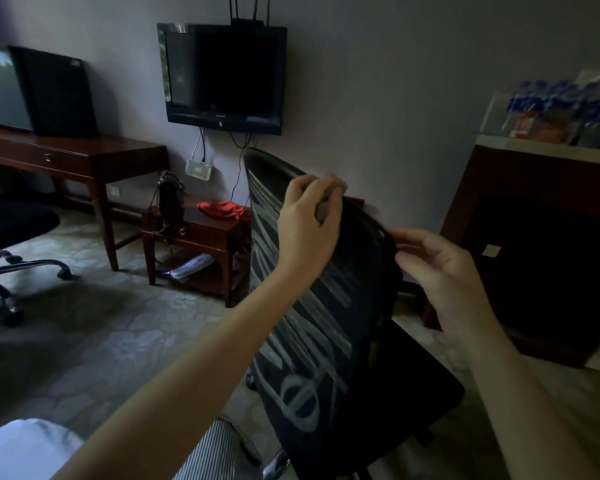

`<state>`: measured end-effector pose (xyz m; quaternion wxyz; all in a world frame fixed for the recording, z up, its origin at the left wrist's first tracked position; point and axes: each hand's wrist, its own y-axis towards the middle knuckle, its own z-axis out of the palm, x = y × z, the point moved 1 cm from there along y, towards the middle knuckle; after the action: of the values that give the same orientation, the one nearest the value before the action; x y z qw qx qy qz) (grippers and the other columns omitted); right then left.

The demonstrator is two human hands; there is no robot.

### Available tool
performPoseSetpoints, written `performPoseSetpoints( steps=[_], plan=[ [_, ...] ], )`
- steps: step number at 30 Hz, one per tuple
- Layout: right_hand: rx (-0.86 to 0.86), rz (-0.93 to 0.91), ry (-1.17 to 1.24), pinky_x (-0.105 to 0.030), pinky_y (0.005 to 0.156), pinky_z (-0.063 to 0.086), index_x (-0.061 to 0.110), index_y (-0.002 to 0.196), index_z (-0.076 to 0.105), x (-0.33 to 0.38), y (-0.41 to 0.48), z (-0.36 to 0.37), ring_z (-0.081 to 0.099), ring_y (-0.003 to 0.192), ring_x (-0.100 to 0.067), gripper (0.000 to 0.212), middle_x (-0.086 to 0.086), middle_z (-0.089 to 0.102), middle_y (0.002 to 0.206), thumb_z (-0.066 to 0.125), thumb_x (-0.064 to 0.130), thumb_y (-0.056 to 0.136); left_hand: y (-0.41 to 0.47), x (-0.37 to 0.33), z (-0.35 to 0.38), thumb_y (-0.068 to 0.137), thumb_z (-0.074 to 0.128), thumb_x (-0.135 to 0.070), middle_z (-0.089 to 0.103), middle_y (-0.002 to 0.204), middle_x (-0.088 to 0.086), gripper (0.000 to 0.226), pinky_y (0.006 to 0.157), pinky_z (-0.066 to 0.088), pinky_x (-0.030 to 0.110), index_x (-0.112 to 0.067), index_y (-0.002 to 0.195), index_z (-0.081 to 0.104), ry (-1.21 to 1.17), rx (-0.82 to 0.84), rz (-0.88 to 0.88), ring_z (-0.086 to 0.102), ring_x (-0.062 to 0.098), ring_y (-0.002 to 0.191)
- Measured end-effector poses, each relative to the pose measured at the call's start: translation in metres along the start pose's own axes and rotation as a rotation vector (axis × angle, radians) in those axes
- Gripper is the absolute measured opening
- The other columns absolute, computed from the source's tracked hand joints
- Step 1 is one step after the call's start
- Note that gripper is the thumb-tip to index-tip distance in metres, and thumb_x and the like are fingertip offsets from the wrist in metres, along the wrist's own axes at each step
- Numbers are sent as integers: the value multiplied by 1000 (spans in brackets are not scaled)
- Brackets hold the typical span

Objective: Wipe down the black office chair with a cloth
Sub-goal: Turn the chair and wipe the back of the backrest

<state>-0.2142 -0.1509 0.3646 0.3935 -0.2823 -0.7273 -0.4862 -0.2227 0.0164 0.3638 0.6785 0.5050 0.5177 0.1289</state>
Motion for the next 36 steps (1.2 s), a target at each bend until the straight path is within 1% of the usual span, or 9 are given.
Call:
performPoseSetpoints(
  steps=[6, 10, 16, 20, 23, 25, 27, 31, 36],
  plan=[
    [61, 76, 256, -20, 79, 52, 20, 103, 69, -9, -3, 0, 67, 98, -14, 41, 0, 72, 101, 47, -11, 87, -39, -17, 12, 90, 55, -14, 59, 109, 10, 20, 86, 47, 26, -4, 99, 70, 37, 57, 402, 57, 19, 98],
    [56, 63, 355, -18, 80, 51, 20, 101, 68, -14, -5, -1, 66, 101, -12, 44, 3, 72, 100, 41, -12, 88, -62, -2, 25, 84, 65, -3, 51, 114, 11, 17, 86, 48, 32, -1, 100, 71, 66, 10, 692, 55, 25, 93],
    [5, 0, 196, -25, 91, 51, 24, 105, 64, -15, -13, -1, 63, 104, -12, 42, 3, 69, 106, 42, -8, 90, -81, 9, 27, 85, 66, -2, 47, 117, 10, 23, 97, 45, 32, -2, 107, 69, 41, 33, 689, 55, 27, 103],
    [-36, -165, -126, -36, 98, 47, 28, 120, 55, -18, -21, 5, 55, 113, -6, 36, 12, 59, 118, 52, 12, 88, -96, 23, 17, 87, 60, -11, 41, 119, 5, 27, 99, 41, 20, -13, 113, 52, -46, 74, 446, 49, 15, 112],
    [-41, -213, -235, -29, 98, 44, 37, 128, 43, -23, -23, 12, 51, 115, -4, 45, 19, 51, 122, 58, 26, 87, -86, 25, 9, 86, 57, -15, 47, 116, 0, 31, 93, 44, 18, -23, 114, 49, -247, -124, -10, 52, 10, 110],
    [-41, -212, -253, -25, 96, 42, 39, 128, 38, -26, -21, 17, 49, 114, -1, 48, 25, 47, 120, 61, 23, 89, -67, 29, 3, 86, 56, -15, 50, 115, 0, 32, 91, 45, 19, -24, 115, 47, -318, -265, -197, 54, 10, 107],
    [-72, -224, -256, -23, 95, 42, 36, 128, 40, -28, -17, 20, 48, 113, 3, 48, 28, 46, 119, 61, 16, 89, -44, 43, -1, 86, 55, -20, 52, 114, 4, 30, 93, 45, 24, -17, 116, 50, -272, -326, -270, 54, 14, 105],
    [-114, -247, -228, -26, 93, 45, 37, 120, 45, -28, -12, 21, 52, 112, -3, 46, 28, 50, 114, 62, 8, 87, -17, 63, 12, 90, 54, -23, 57, 112, 9, 25, 93, 47, 35, -14, 114, 53, -223, -133, -326, 55, 16, 103],
    [-144, -282, -197, -28, 93, 46, 41, 113, 47, -29, -10, 24, 53, 110, -1, 49, 30, 52, 110, 64, 5, 85, -24, 59, 24, 94, 47, -19, 53, 109, 15, 12, 85, 44, 29, -20, 106, 45, -298, -92, -327, 53, 18, 96]
  ],
)
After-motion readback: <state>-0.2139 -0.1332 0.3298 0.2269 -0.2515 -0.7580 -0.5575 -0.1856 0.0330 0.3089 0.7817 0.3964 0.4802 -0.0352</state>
